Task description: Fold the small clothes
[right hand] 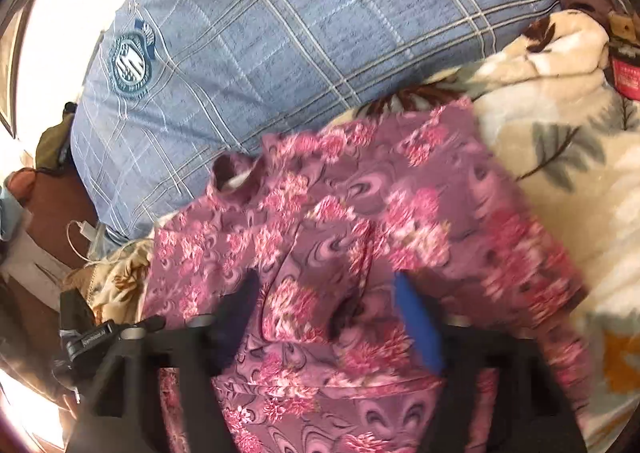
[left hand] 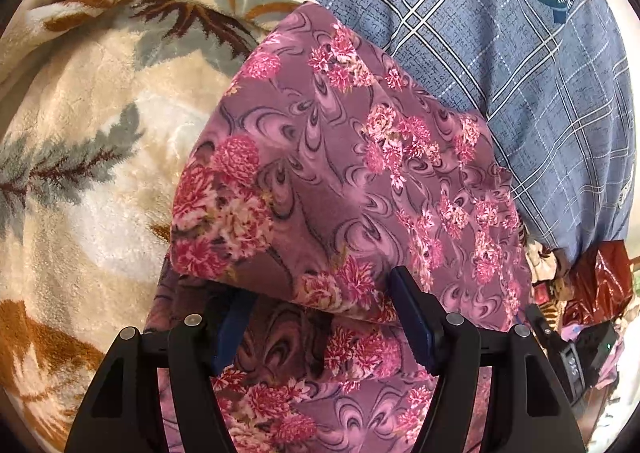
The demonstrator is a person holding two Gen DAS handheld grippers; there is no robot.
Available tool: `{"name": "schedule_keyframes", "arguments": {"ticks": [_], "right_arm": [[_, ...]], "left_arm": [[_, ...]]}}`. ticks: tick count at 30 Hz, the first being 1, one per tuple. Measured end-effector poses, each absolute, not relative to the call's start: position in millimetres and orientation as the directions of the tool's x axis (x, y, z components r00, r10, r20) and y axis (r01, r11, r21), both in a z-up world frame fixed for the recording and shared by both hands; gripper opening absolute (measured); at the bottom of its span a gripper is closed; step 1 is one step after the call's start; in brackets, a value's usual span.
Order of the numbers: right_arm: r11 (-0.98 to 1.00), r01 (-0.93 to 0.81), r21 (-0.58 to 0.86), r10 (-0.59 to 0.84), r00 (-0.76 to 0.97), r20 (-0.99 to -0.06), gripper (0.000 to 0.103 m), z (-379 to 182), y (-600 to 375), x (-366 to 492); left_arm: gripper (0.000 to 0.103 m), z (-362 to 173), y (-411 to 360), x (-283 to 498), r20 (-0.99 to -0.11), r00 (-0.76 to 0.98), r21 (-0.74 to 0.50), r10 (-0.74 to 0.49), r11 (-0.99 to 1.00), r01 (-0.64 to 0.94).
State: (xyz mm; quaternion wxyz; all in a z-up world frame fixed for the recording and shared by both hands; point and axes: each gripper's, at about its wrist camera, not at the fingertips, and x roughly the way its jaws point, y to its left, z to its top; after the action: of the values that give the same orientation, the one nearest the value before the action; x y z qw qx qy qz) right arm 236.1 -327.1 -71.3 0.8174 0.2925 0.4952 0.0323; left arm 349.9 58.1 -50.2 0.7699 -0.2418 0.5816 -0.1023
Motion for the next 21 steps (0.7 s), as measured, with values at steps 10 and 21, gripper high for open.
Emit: {"name": "schedule_keyframes", "arguments": {"ticks": [10,21], "right_arm": [[0.8,0.07,0.596,0.446,0.596,-0.668,0.013,-39.3,-313.8,253.3],[0.8,0.259,0.541,0.347,0.537,-0.769,0.015,-93.2,-391.2,216.5]], "left_arm": [[0.012,-33.5,43.7,345.4,-0.816,0.344,-0.523,-0.464,0.847,-0.097],[0.017,-40.1,-13.2,320.4,-0.85,0.174,-0.505,-0.497,0.863,-0.003]]}}
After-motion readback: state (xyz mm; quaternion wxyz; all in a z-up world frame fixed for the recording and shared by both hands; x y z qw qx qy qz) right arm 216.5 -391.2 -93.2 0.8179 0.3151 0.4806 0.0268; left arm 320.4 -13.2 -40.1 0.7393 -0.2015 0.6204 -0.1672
